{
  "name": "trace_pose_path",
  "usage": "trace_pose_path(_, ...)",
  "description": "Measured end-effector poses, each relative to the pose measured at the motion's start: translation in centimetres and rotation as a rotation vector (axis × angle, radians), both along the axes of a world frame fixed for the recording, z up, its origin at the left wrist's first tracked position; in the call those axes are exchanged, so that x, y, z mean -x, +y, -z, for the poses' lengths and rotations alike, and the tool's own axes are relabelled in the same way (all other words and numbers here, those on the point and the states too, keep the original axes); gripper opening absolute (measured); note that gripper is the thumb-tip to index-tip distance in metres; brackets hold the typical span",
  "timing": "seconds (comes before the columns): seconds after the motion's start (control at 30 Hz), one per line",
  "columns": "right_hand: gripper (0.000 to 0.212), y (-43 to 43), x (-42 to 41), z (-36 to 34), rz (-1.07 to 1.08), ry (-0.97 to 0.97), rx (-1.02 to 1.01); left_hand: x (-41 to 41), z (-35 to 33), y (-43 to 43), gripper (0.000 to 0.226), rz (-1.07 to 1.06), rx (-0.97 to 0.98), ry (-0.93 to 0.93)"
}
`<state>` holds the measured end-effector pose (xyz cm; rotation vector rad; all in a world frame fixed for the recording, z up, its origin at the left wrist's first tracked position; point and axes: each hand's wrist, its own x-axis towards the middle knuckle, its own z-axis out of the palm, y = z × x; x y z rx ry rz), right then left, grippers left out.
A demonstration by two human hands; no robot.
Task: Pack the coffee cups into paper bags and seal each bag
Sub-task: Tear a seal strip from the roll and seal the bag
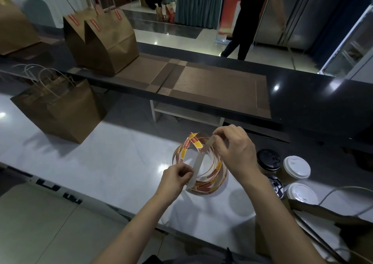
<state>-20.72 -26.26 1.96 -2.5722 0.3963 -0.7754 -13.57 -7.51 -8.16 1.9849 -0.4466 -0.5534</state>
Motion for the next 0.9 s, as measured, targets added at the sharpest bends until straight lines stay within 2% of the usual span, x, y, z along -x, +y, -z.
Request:
trace_pose_path(0.57, 0.004, -0.7, 0.1, -1.5, 0.02, -0.065, 0.007, 0.1, 0.1, 0.2, 0.009, 0.006, -0.005, -0.012)
trace_pose_path(0.9, 0.007, -0.7, 1.4, -2.3, 0.023, -0.107, -0.139, -0.1, 0.8, 0.2, 0.008, -0.021, -0.074, -0.02)
